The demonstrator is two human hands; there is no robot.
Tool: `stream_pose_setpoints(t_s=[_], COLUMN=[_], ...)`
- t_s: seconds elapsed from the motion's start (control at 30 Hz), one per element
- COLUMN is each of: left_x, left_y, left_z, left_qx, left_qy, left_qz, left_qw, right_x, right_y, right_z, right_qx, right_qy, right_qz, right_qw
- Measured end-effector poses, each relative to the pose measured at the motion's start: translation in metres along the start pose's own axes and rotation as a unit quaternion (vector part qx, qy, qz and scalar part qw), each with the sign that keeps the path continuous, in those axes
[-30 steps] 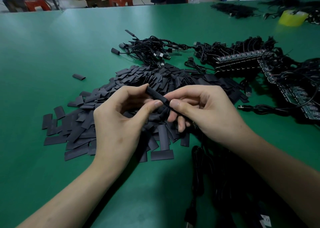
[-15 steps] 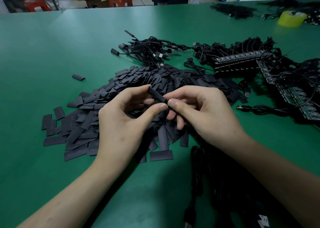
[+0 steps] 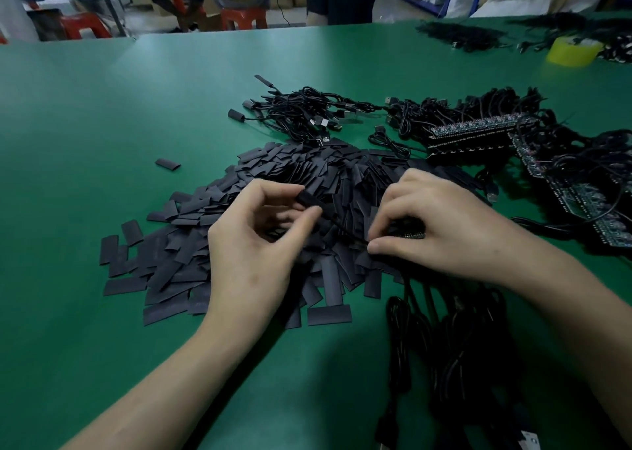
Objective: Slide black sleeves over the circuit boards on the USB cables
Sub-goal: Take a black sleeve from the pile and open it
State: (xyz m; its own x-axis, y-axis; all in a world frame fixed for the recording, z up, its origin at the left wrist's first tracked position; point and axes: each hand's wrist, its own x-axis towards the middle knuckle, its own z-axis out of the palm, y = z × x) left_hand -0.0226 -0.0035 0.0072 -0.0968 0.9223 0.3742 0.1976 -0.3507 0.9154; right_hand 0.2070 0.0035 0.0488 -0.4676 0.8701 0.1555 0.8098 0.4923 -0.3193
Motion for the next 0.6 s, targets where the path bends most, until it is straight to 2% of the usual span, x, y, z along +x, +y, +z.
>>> stream_pose_setpoints(t_s=[0.17,0.27,0.37,0.43,0.53,0.6], left_x=[0.006,0.009,0.008,0.006,0.001,-0.001], left_y=[0.000,0.000,-0.003,-0.002,-0.001,-0.002], left_z=[-0.009,-0.012,-0.013,-0.011,-0.007,-0.005], left_qx=[-0.093,-0.091,-0.019,0.054,0.143,0.169], left_qy=[0.024,0.038,0.024,0.012,-0.019,-0.043], left_qz=[-0.044,-0.047,-0.022,0.026,0.105,0.127], left_qw=[0.994,0.994,0.999,0.998,0.984,0.976], right_x=[0.000,0.000,0.007,0.023,0.071,0.115], right_y=[0.001,0.000,0.004,0.006,0.010,0.011], right_z=[0.000,-0.008,-0.027,-0.044,-0.061,-0.065], right_qx=[0.026,0.062,0.132,0.160,0.113,0.043], right_qy=[-0.032,0.012,0.066,0.096,0.141,0.156], right_qz=[0.001,0.015,0.065,0.095,0.109,0.102], right_qw=[0.999,0.998,0.987,0.978,0.977,0.982])
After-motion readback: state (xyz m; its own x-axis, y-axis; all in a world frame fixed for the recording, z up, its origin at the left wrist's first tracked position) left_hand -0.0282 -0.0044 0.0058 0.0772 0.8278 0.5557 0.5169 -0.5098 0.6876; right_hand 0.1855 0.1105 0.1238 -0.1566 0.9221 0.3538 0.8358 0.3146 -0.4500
